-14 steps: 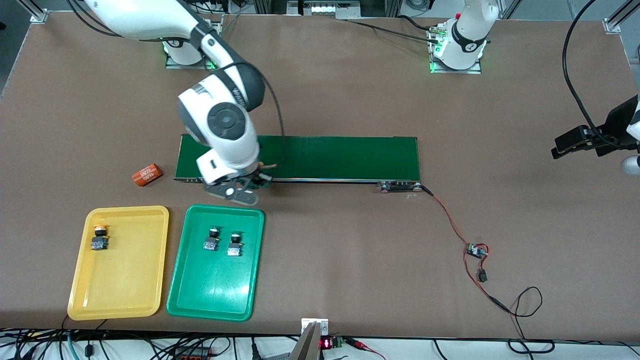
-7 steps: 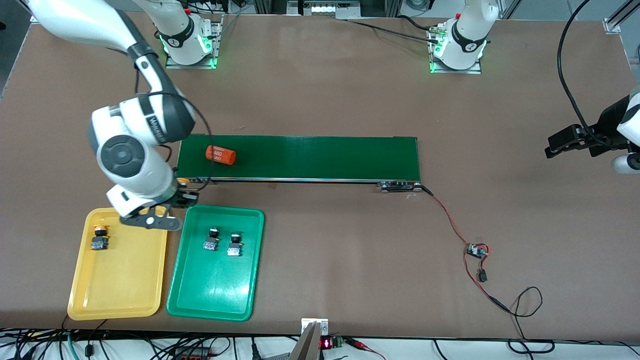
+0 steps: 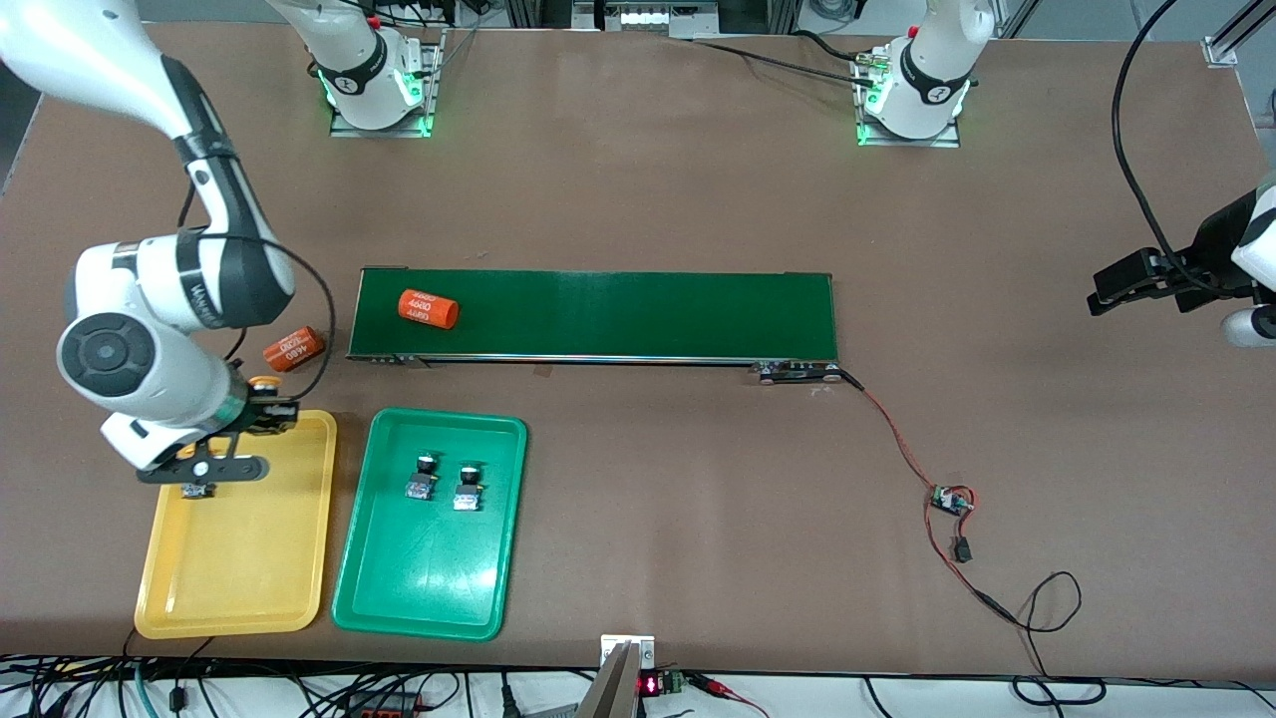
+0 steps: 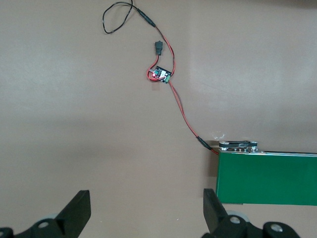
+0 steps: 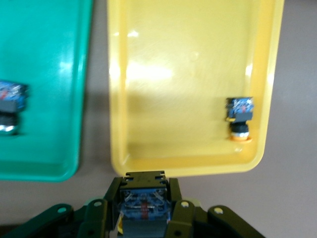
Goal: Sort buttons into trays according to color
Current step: 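Carry the button into the yellow tray and open the right gripper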
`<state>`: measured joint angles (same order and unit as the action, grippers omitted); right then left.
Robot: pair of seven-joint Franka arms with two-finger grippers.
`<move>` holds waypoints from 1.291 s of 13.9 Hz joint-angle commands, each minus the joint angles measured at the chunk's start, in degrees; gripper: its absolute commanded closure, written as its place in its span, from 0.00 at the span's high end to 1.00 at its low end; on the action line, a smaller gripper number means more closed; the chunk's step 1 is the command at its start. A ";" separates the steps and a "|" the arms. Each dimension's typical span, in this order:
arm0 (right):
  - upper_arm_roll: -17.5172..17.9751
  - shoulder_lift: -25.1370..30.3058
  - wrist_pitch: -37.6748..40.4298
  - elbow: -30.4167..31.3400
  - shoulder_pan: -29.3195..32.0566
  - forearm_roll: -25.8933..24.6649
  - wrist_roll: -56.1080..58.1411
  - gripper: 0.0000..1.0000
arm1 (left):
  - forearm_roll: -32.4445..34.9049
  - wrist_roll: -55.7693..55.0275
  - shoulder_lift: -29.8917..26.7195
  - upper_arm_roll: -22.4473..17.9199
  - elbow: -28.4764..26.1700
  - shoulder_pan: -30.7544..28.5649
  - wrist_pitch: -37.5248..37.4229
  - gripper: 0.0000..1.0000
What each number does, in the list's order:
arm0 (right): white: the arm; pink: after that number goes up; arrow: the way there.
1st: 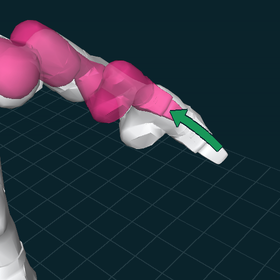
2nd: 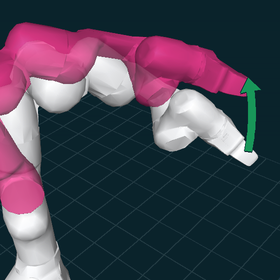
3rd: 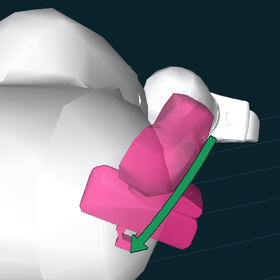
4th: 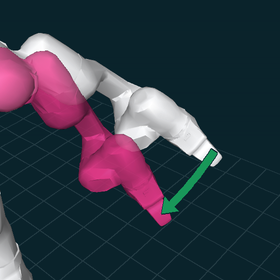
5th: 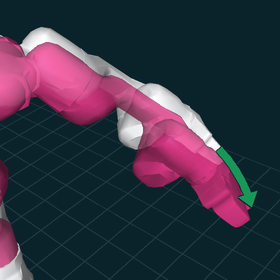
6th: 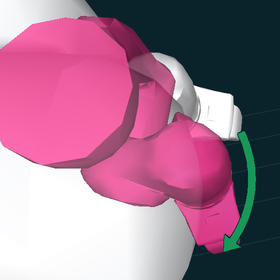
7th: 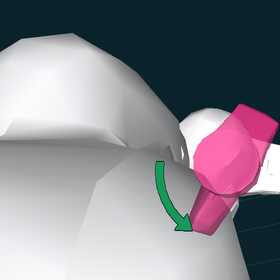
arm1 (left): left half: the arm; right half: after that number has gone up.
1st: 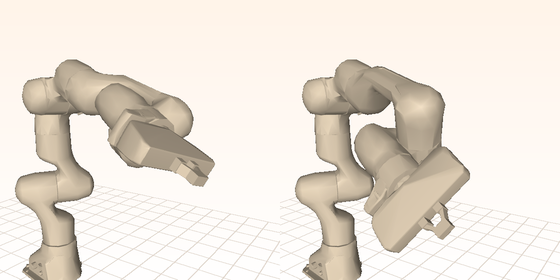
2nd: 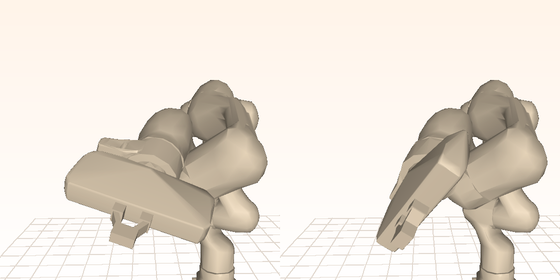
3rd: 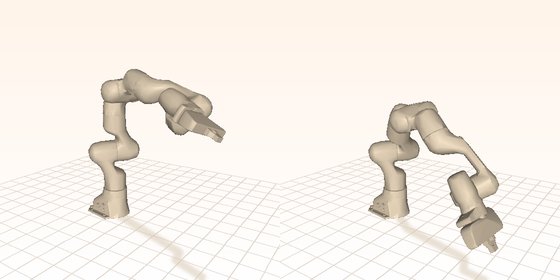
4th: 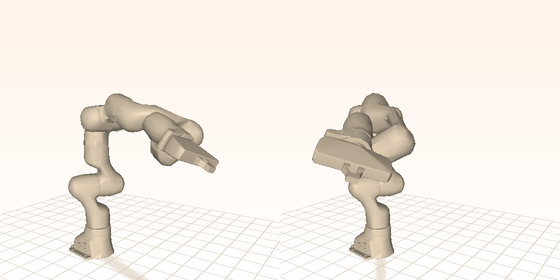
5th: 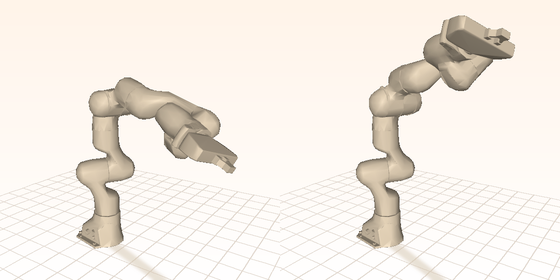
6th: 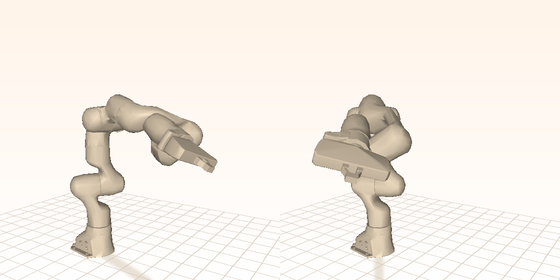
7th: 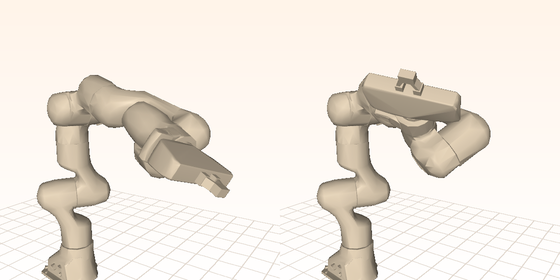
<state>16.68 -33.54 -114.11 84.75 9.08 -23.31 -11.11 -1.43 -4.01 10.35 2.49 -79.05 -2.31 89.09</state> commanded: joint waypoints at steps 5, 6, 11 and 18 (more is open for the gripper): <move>-0.85 -5.39 -12.97 0.59 3.93 -4.91 1.88 0.36 | -0.33 1.29 -0.68 -0.12 -0.14 -0.68 -0.49 1.00; -0.95 -5.74 -13.68 0.59 3.93 -4.73 1.36 0.36 | -0.33 1.38 -0.68 -0.03 -0.14 -0.68 -0.41 1.00; -4.63 -9.96 -25.17 2.25 3.84 -4.99 1.26 0.37 | -0.33 2.25 -0.68 -0.12 -0.31 -0.68 0.56 1.00; -6.31 -12.25 -29.42 2.79 3.84 -6.05 1.00 0.52 | -0.42 2.43 -0.68 -0.12 -0.40 -0.68 -0.05 1.00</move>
<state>10.30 -46.20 -142.83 86.92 12.81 -28.48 -9.94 -1.43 -2.96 10.32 2.38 -79.05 -2.80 89.25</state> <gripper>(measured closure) 0.568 0.000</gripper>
